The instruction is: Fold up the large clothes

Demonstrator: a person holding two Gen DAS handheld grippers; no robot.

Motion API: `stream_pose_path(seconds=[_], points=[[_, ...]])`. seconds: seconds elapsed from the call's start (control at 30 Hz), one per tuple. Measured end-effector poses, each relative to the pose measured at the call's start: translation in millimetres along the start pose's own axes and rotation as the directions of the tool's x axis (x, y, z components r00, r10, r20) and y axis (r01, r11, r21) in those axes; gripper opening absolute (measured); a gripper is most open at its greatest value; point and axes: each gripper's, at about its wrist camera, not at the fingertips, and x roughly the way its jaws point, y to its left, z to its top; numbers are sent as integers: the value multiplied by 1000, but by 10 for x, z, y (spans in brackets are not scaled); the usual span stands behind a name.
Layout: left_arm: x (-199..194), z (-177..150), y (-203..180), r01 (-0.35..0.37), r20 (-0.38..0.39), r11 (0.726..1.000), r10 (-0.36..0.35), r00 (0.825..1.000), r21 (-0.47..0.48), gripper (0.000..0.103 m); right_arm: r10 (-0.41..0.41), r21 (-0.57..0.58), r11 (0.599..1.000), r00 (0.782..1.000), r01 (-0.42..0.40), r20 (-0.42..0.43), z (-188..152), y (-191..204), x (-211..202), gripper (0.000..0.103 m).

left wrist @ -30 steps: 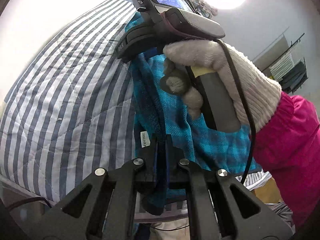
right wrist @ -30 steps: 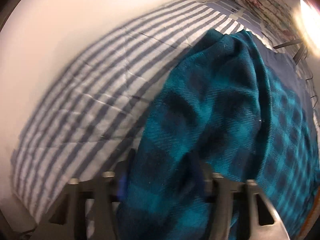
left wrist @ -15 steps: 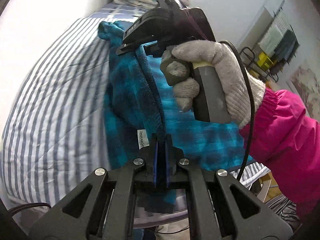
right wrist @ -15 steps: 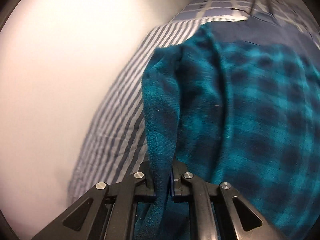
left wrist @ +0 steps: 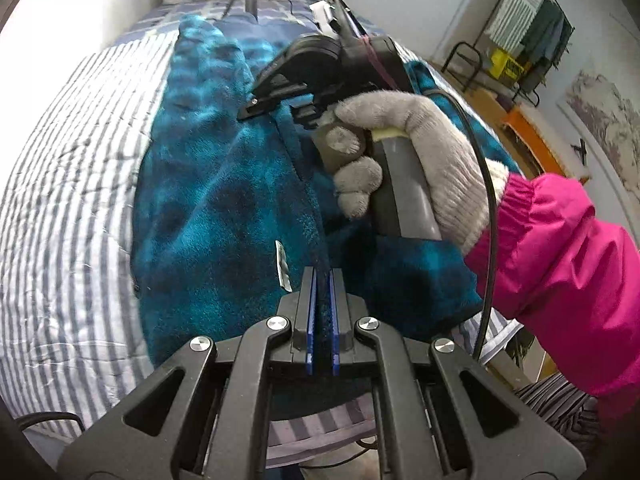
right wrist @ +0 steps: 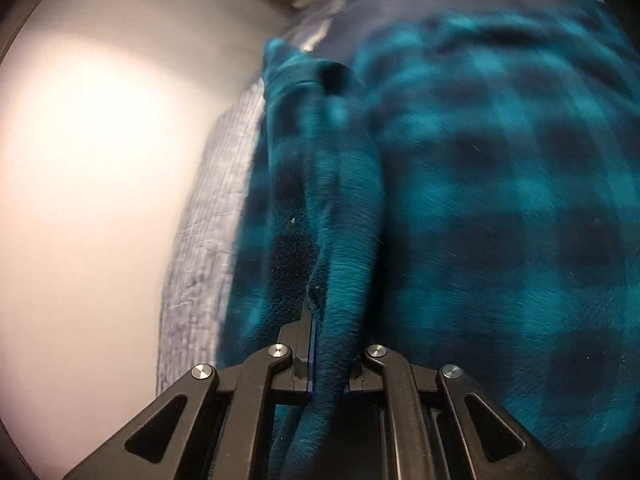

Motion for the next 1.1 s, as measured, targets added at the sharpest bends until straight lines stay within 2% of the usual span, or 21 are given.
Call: stream_pose_path(seconds=[0.13, 0.27, 0.43, 0.53, 0.6, 0.67, 0.77, 0.83, 0.97, 1.0, 1.03, 1.1], points=[[58, 10, -105, 8, -21, 1000, -8, 1000, 13, 3, -15, -17, 1000, 1000, 15, -4, -22, 45, 42, 6], [-56, -49, -25, 39, -23, 999, -39, 999, 10, 3, -40, -42, 998, 999, 40, -2, -36, 172, 82, 7], [-426, -305, 344, 89, -12, 996, -89, 996, -5, 3, -50, -67, 997, 999, 50, 3, -133, 325, -62, 22], [-671, -399, 549, 117, 17, 993, -116, 993, -35, 3, -49, -102, 994, 999, 49, 0, -213, 396, -274, 24], [-842, -415, 719, 130, 55, 989, -126, 990, -65, 3, -93, -168, 982, 996, 92, 3, -333, 509, -422, 24], [-925, -381, 858, 111, 90, 989, -103, 991, -93, 3, -151, -234, 960, 988, 151, 20, -477, 607, -556, 24], [-936, -338, 1033, 86, 114, 985, -68, 991, -153, 3, -146, -278, 949, 989, 148, 27, -689, 698, -740, 24], [-878, -333, 1049, 71, 108, 984, -54, 993, -163, 3, -128, -299, 946, 992, 128, 18, -820, 719, -812, 24], [-658, -354, 983, 59, 57, 986, -51, 997, -156, 3, -148, -343, 931, 988, 126, -39, -1130, 745, -730, 25], [-620, -361, 973, 52, 45, 987, -46, 998, -151, 3, -153, -340, 932, 986, 124, -60, -1212, 712, -711, 27], [-595, -371, 971, 50, 36, 987, -45, 998, -150, 3, -152, -334, 935, 986, 120, -73, -1263, 685, -683, 38], [-560, -383, 978, 44, 26, 987, -40, 999, -154, 4, -157, -328, 938, 982, 115, -102, -1386, 669, -632, 49]])
